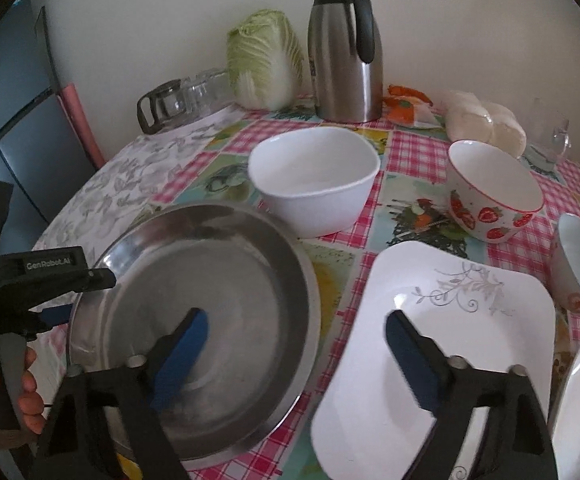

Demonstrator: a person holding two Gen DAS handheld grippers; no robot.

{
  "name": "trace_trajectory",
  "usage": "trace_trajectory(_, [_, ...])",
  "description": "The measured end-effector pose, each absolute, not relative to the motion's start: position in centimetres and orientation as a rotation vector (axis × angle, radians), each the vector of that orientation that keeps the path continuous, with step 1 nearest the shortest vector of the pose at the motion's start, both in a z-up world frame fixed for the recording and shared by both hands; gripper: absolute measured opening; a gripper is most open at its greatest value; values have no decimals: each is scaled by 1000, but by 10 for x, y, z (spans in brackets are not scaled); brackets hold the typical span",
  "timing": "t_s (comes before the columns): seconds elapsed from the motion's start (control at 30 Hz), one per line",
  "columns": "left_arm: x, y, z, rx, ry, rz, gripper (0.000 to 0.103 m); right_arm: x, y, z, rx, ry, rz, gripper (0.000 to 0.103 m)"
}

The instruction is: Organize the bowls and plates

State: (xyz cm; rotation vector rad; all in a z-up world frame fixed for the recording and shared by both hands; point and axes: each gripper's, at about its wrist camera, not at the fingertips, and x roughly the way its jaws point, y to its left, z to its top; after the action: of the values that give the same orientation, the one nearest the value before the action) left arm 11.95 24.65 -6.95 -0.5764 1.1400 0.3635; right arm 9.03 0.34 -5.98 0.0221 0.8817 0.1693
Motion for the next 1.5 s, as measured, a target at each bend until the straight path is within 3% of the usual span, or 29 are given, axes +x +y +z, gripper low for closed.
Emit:
trace_trajectory(0.1, [120, 249, -73, -579, 1149, 365, 62, 92, 4, -65, 26, 897, 177, 75])
trace_trajectory(0.17, [120, 250, -77, -585, 1164, 363, 50, 93, 5, -66, 29, 904, 183, 68])
trace_trajectory(0.33, [120, 249, -77, -573, 1163, 363, 39, 95, 6, -71, 49, 921, 201, 55])
trace_trajectory(0.8, [123, 255, -78, -555, 1136, 409, 36, 99, 1, -87, 85, 975, 192, 18])
trace_trajectory(1.5, [118, 256, -73, -534, 1149, 397, 34, 92, 8, -72, 35, 947, 205, 15])
